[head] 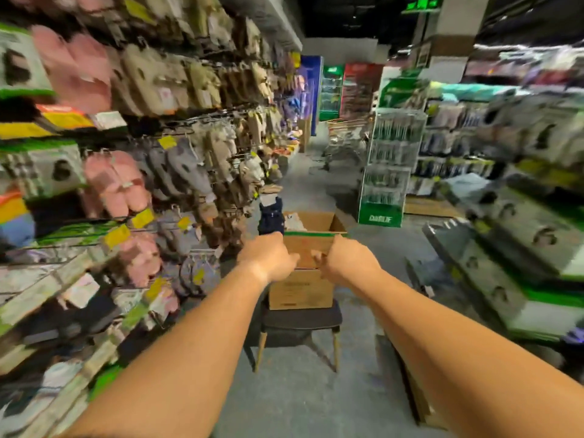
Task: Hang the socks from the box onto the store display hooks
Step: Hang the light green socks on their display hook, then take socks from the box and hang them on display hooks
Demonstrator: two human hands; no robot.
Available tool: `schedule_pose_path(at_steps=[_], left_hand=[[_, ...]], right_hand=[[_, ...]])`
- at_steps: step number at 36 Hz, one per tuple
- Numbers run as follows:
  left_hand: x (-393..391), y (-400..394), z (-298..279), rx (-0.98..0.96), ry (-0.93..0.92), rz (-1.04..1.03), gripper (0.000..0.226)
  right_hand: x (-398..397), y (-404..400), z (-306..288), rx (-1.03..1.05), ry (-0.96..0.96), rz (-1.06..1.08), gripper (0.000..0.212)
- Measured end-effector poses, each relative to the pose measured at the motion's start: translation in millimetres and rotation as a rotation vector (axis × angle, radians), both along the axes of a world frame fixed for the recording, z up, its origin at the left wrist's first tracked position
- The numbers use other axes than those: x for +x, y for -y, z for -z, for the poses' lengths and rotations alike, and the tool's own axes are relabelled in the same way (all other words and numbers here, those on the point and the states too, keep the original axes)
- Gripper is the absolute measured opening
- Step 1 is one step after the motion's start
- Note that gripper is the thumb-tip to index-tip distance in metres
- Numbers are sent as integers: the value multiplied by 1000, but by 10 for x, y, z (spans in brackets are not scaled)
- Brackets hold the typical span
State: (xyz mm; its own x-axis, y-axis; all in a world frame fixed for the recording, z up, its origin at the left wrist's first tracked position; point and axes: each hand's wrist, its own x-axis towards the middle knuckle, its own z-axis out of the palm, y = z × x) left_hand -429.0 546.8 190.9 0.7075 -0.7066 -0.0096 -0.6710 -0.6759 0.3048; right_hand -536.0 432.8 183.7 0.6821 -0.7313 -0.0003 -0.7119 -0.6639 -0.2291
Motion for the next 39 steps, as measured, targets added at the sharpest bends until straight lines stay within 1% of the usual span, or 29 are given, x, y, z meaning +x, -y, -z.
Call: schedule_pose_path(at_steps=[2,7,10,12,14,18,22,26,31,33,35,39], left_hand=[[120,224,42,-2,7,-2,36],[613,701,288,17,-7,7,33],[1030,1003,534,40,-44,16,36],[1310,1204,712,46,-63,15,45],[1588,1399,888,39,-102,15,44],[2064,1763,1125,120,-180,35,48],[2553,2253,1290,123,-190,69,39],[2887,2686,1493,151,-215,81,41],[3235,3210,1714,129,-244,96,46],[3355,3428,1784,117,-250,100,43],[3472,3655,1866,113,-280,101,41],[3757,4150,2053,134,-343,62,45]], right_hand=[[123,181,60,-1,8,5,54],[595,625,327,7,-16,-22,56],[965,922,507,28,-17,-28,52],[1221,1115,631,43,-30,-22,53],[1468,1300,770,71,-40,-12,54],[1872,1594,990,161,-82,6,50],[2308,1985,1190,215,-94,26,47],[2645,2312,1351,243,-119,21,47],[3067,2775,1568,274,-105,60,49],[3228,2988,1680,288,-108,65,49],[3388,3224,1803,312,-100,80,49],[3740,3753,2046,358,-58,95,52]])
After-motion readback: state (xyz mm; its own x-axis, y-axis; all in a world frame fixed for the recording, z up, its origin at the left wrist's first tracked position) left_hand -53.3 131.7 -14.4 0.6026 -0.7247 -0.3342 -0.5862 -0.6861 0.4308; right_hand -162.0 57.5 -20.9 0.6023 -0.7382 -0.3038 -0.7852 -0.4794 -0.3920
